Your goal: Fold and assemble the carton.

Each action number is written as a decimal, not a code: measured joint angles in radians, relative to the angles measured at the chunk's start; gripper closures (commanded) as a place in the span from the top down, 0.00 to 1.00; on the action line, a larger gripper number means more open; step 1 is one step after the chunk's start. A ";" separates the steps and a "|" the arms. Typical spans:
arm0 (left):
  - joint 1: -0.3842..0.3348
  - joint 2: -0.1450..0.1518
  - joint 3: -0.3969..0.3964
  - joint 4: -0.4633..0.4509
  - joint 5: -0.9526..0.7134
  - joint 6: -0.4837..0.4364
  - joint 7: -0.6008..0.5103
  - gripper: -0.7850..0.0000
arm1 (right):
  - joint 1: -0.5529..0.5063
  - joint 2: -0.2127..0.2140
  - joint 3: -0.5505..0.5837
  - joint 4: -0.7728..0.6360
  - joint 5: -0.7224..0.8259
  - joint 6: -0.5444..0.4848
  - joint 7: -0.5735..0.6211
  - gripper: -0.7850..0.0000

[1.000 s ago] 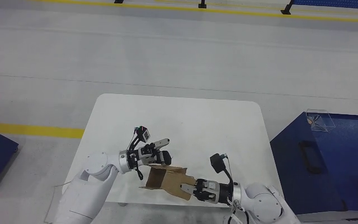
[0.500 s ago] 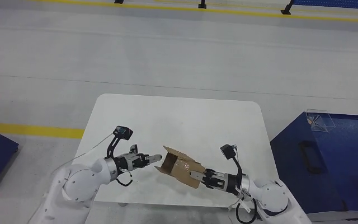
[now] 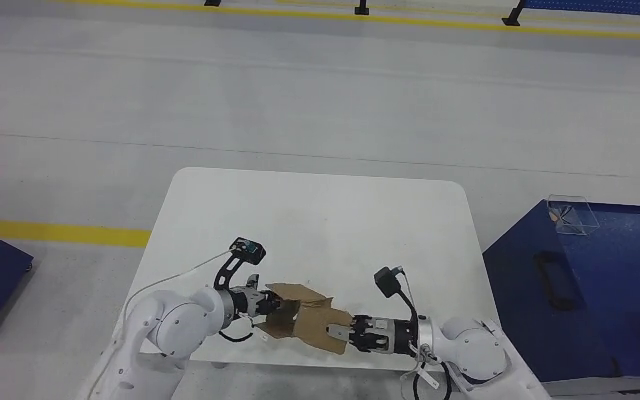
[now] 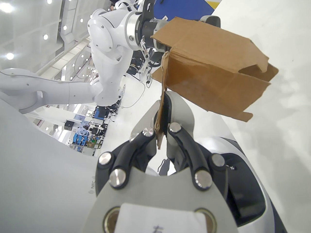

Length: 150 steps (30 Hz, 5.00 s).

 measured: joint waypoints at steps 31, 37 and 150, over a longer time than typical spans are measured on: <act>-0.057 -0.022 -0.020 0.117 -0.425 0.133 0.089 0.00 | -0.063 0.018 0.152 -0.032 0.063 -0.084 -0.273 1.00; -0.127 -0.048 -0.013 0.249 -0.854 0.357 -0.076 0.00 | -0.085 0.008 0.170 -0.056 -0.132 -0.043 -0.496 1.00; -0.329 -0.048 0.222 0.486 -1.339 0.473 -0.119 0.00 | 0.048 -0.062 -0.036 0.156 -0.554 0.138 -0.732 1.00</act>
